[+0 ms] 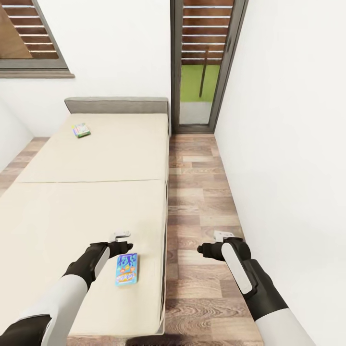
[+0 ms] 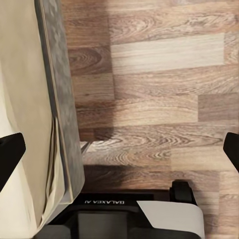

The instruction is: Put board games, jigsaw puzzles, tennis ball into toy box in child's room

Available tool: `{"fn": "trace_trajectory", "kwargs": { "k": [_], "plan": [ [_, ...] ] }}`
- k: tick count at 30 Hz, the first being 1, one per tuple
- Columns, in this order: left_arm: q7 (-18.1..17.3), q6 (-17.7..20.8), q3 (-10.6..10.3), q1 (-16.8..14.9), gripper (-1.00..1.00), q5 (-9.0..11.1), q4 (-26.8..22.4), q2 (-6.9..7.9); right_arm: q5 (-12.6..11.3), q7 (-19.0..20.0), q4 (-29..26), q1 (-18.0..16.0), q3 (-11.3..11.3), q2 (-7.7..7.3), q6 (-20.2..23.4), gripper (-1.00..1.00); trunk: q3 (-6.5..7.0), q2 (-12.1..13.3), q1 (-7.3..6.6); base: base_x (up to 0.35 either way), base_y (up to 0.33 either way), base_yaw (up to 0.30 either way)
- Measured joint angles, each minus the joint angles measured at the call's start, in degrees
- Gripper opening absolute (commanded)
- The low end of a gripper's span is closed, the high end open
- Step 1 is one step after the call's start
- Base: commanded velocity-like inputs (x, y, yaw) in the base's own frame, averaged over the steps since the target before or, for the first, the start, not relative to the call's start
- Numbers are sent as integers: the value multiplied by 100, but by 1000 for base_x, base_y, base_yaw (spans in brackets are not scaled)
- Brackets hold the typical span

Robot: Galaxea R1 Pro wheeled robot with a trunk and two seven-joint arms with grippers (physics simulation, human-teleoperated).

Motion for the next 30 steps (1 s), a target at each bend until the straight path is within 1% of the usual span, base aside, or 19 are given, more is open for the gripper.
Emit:
{"fn": "trace_trajectory", "kwargs": {
  "k": [10, 24, 30],
  "plan": [
    [-10, 6, 4, 0, 100, 5, -51, -8, 16, 1, 0, 5, 0, -11, 0, 100, -63, 0, 0, 0, 0, 0],
    [0, -3, 4, 0, 100, 10, -55, -20, 10, -6, 0, 9, 23, -9, -1, 100, -73, 0, 0, 0, 0, 0],
    [1, -8, 3, 0, 100, 8, -53, -12, -2, -1, 3, 2, 20, -46, 6, 100, -73, 0, 0, 0, 0, 0]
  ]
}}
